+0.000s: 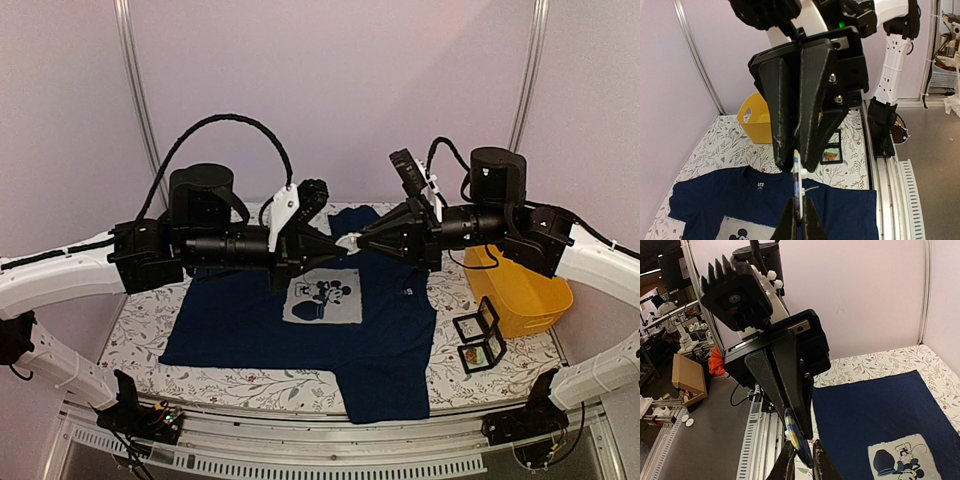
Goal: Pin the brooch onto the clothing
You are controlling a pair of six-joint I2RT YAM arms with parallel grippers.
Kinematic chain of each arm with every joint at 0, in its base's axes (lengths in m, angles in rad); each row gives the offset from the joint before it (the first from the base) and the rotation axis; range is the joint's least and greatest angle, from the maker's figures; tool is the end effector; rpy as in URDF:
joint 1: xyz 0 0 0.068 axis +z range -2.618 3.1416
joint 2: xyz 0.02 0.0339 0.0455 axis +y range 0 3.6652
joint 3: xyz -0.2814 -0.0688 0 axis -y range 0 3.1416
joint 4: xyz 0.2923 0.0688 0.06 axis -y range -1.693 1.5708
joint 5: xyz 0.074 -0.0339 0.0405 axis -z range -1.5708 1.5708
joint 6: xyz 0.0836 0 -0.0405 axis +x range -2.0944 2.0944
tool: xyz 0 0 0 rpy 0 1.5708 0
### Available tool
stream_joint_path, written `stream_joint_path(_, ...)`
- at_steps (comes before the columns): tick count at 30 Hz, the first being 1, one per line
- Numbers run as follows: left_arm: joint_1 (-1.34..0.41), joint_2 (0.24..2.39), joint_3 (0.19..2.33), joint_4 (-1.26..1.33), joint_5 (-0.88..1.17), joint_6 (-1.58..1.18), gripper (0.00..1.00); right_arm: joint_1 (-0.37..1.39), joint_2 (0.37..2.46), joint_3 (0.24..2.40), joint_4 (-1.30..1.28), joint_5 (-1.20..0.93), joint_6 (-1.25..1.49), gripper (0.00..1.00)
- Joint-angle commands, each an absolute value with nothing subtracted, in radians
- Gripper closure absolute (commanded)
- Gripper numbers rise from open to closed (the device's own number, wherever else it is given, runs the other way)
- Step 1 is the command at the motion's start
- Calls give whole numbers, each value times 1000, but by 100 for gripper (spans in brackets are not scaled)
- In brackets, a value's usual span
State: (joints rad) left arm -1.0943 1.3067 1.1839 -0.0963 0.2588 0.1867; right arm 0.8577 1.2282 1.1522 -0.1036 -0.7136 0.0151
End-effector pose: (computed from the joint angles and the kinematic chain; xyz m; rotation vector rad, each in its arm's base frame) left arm 0.1622 -0.3609 0.3752 1.2672 1.3755 -0.8714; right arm 0.1918 0.3054 0.3917 -1.2431 1.4089 1.2391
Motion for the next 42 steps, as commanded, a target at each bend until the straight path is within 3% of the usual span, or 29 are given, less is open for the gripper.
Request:
stream_joint_path(1,-1103,1302,1186,-102,279,186,100,864,1245,1147,-97,-710,20,90)
stream_joint_path(6,-1104,1307,1191,-97,279,185,100,864,1256,1154,-130,-707,11,100)
stream_joint_path(10,-1103,1308,1191,-100,254,178,100,864,1251,1149,-142,-674,11,100)
stream_joint_path(12,-1094,1308,1181,-100,175,142,66,852,1243,1134,-151,-620,11,100)
stream_joint_path(14,-1052,1310,1162,-113,82,68,54,807,1236,1095,-151,-583,30,100)
stream_joint_path(16,-968,1314,1121,-138,21,-88,50,744,1233,1039,-135,-535,74,100)
stream_joint_path(22,-691,1300,802,-131,53,-456,51,637,1264,827,16,-427,224,100)
stream_joint_path(29,-584,1271,450,-52,-84,-658,51,574,1359,690,156,-425,270,100)
stream_joint_path(37,-500,1214,242,-16,-186,-881,52,534,1459,611,243,-438,285,100)
stream_joint_path(42,-496,1140,227,-48,-230,-955,54,534,1460,583,274,-446,280,100)
